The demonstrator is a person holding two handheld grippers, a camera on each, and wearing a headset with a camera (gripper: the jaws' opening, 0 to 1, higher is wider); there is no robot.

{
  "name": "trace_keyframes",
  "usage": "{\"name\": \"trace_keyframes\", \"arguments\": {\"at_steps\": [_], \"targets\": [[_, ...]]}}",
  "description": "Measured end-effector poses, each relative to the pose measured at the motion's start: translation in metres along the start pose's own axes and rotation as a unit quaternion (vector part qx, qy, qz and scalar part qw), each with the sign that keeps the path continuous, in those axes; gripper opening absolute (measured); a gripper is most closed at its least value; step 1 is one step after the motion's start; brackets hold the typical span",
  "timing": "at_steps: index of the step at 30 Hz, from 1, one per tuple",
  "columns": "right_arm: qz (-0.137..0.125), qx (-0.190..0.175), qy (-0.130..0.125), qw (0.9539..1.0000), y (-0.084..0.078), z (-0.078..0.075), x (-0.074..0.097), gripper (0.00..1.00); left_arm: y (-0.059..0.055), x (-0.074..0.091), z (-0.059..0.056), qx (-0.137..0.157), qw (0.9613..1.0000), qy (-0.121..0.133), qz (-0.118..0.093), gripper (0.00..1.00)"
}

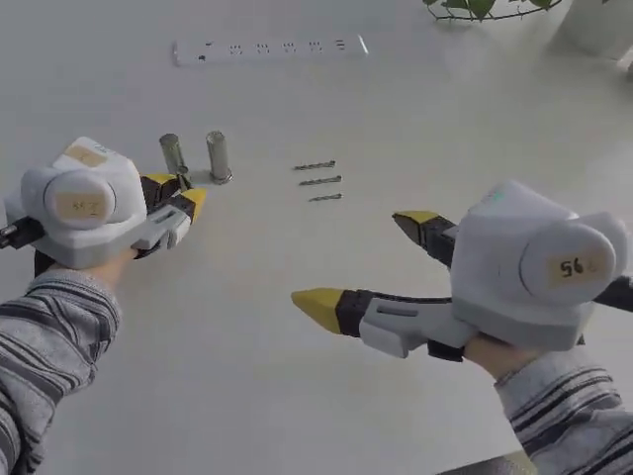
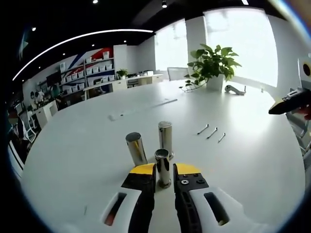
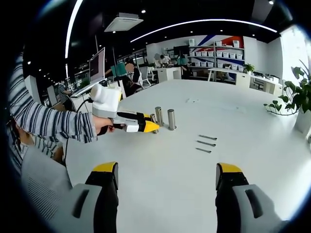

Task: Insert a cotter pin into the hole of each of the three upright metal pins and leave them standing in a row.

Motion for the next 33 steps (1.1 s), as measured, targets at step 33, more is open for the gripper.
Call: {"name": "trace_keyframes", "arguments": {"at_steps": [33], "targets": [[0.020,0.016,-0.021,0.9995,-0.009,-0.007,0.005,0.81,0.014,0.009,-0.057,-0.014,0.9975,-0.069,-0.007,0.05]]}}
Point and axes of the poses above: the centre of the closed fingertips' face, and the gripper's own axes: x roughly backward along the fingers, z roughly to its left, y roughly out of its top, the point moved 4 cm from there along x, roughly backward along the fingers, and after that the axes turned 5 degrees about -z, right-handed, at the moved point
